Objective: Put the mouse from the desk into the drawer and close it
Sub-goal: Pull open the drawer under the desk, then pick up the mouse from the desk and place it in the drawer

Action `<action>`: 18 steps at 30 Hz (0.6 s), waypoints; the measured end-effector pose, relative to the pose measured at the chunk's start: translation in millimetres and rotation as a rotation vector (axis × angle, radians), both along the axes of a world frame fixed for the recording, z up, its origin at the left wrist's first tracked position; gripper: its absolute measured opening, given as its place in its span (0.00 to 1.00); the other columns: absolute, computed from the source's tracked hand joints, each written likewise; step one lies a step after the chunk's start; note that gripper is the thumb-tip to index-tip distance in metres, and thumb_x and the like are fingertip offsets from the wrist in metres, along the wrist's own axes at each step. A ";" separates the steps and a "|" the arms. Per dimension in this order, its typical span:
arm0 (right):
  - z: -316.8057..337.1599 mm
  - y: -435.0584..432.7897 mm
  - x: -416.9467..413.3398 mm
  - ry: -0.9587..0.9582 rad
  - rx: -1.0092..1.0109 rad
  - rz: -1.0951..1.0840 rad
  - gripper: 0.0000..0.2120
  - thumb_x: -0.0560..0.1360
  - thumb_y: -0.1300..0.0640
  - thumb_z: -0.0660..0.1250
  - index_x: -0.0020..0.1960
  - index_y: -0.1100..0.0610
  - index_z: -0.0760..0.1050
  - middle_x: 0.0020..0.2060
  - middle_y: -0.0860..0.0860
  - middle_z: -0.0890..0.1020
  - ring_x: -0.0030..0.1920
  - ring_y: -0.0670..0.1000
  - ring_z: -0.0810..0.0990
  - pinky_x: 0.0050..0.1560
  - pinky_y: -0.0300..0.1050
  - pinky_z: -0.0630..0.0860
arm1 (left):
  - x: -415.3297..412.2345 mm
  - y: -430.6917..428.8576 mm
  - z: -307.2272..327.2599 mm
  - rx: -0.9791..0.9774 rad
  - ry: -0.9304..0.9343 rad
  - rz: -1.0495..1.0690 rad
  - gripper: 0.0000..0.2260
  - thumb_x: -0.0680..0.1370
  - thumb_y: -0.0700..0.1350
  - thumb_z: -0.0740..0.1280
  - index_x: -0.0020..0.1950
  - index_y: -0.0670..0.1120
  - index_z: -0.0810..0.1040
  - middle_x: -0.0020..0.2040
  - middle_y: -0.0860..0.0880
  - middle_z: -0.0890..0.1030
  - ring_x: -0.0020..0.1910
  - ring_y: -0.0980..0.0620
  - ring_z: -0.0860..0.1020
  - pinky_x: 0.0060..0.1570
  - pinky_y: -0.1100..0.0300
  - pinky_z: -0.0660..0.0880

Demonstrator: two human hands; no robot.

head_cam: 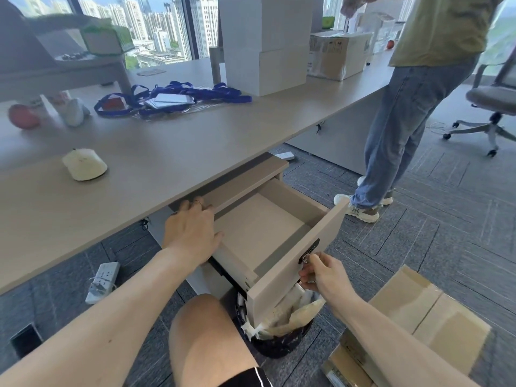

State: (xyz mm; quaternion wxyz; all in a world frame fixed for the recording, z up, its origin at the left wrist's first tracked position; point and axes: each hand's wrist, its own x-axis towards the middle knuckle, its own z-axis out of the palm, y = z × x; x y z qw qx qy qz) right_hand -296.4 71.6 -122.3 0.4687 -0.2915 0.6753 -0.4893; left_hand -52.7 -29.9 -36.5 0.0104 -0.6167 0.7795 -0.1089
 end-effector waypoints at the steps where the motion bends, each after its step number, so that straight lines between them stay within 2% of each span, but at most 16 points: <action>1: -0.6 0.5 -1.7 0.057 0.030 0.021 0.13 0.80 0.58 0.60 0.44 0.65 0.76 0.34 0.59 0.82 0.32 0.54 0.79 0.38 0.50 0.78 | -1.3 0.2 0.1 0.008 -0.008 -0.003 0.27 0.76 0.61 0.65 0.71 0.49 0.72 0.71 0.45 0.71 0.66 0.44 0.69 0.39 0.54 0.67; 3: 3.1 0.7 -7.3 0.261 0.103 0.116 0.13 0.80 0.52 0.59 0.47 0.60 0.78 0.35 0.54 0.86 0.34 0.52 0.82 0.42 0.50 0.81 | -4.1 0.5 0.4 0.044 -0.052 -0.016 0.30 0.76 0.62 0.64 0.73 0.46 0.69 0.72 0.44 0.69 0.67 0.44 0.68 0.45 0.53 0.71; 5: 16.6 0.4 -17.5 0.554 0.175 0.272 0.15 0.79 0.44 0.58 0.49 0.53 0.77 0.39 0.50 0.86 0.41 0.51 0.84 0.48 0.51 0.81 | -6.1 0.9 5.4 0.135 -0.061 -0.030 0.32 0.76 0.62 0.63 0.74 0.44 0.66 0.73 0.42 0.68 0.69 0.43 0.67 0.52 0.51 0.73; 7: 38.3 -2.1 -30.6 0.840 0.255 0.435 0.20 0.77 0.35 0.55 0.50 0.50 0.75 0.43 0.49 0.84 0.45 0.52 0.82 0.49 0.51 0.78 | -5.2 3.2 19.1 0.257 0.010 -0.051 0.31 0.76 0.63 0.63 0.73 0.44 0.67 0.70 0.43 0.70 0.67 0.43 0.70 0.55 0.48 0.74; 9: 64.6 -7.3 -42.9 1.059 0.310 0.545 0.24 0.74 0.31 0.54 0.49 0.50 0.74 0.45 0.50 0.81 0.45 0.52 0.81 0.48 0.51 0.78 | 0.7 6.4 36.6 0.336 0.094 -0.117 0.33 0.77 0.64 0.62 0.75 0.46 0.65 0.71 0.45 0.70 0.67 0.44 0.71 0.59 0.46 0.74; 11: 96.4 -16.8 -44.3 1.193 0.269 0.580 0.24 0.73 0.30 0.53 0.47 0.49 0.74 0.44 0.49 0.81 0.43 0.51 0.81 0.48 0.51 0.79 | 13.6 10.8 62.6 0.352 0.156 -0.186 0.34 0.77 0.64 0.62 0.77 0.48 0.62 0.73 0.46 0.70 0.69 0.45 0.71 0.63 0.46 0.72; 14: 148.0 -35.3 -19.6 1.330 0.145 0.603 0.23 0.74 0.30 0.53 0.47 0.48 0.73 0.44 0.47 0.81 0.42 0.49 0.81 0.48 0.50 0.79 | 46.6 15.9 108.3 0.281 0.266 -0.226 0.30 0.77 0.63 0.63 0.74 0.49 0.68 0.67 0.47 0.77 0.63 0.46 0.76 0.61 0.50 0.73; 18: 197.3 -67.5 46.3 1.371 -0.030 0.667 0.23 0.75 0.30 0.55 0.50 0.47 0.75 0.45 0.46 0.82 0.45 0.50 0.81 0.48 0.50 0.80 | 123.7 15.3 158.3 0.154 0.299 -0.098 0.29 0.77 0.63 0.64 0.75 0.52 0.68 0.64 0.51 0.78 0.62 0.48 0.75 0.63 0.52 0.71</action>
